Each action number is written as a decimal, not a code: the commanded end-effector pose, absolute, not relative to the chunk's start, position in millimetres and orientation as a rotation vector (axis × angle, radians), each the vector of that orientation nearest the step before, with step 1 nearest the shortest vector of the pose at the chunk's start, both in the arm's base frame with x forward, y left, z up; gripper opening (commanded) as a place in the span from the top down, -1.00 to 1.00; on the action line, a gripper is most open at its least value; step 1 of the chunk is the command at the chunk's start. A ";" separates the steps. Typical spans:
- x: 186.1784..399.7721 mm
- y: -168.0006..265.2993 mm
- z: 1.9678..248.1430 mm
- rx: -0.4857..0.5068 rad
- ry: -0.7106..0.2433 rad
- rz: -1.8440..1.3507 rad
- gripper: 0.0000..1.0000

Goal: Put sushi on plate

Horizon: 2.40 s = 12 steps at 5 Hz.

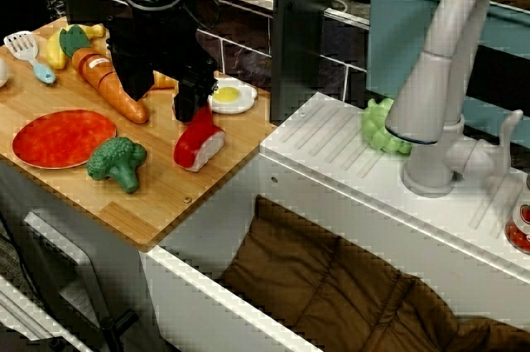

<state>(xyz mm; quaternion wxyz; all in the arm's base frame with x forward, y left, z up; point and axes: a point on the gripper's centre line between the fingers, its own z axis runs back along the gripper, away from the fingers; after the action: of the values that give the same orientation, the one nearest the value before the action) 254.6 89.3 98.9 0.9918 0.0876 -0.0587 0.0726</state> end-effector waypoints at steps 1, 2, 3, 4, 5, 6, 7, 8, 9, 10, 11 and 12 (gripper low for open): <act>254.6 89.3 98.9 0.176 -0.118 0.146 -1.00; 259.6 86.4 97.7 0.175 -0.118 0.149 -1.00; 272.9 87.1 90.2 0.194 -0.112 0.162 -1.00; 280.6 89.0 84.4 0.203 -0.113 0.160 -1.00; 288.6 94.7 75.9 0.238 -0.160 0.155 -1.00; 297.3 103.7 71.3 0.240 -0.161 0.187 -1.00; 297.1 108.4 71.3 0.211 -0.167 0.224 -1.00; 292.4 104.0 71.8 0.173 -0.155 0.257 -1.00; 285.4 99.2 75.6 0.125 -0.123 0.275 -1.00; 279.1 93.7 76.6 0.101 -0.112 0.272 -1.00; 280.4 93.8 70.3 0.107 -0.116 0.250 -1.00; 286.2 96.3 60.6 0.094 -0.165 0.211 -1.00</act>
<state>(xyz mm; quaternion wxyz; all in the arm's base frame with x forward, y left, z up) 283.5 91.4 54.0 0.9911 0.0435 -0.0694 0.1053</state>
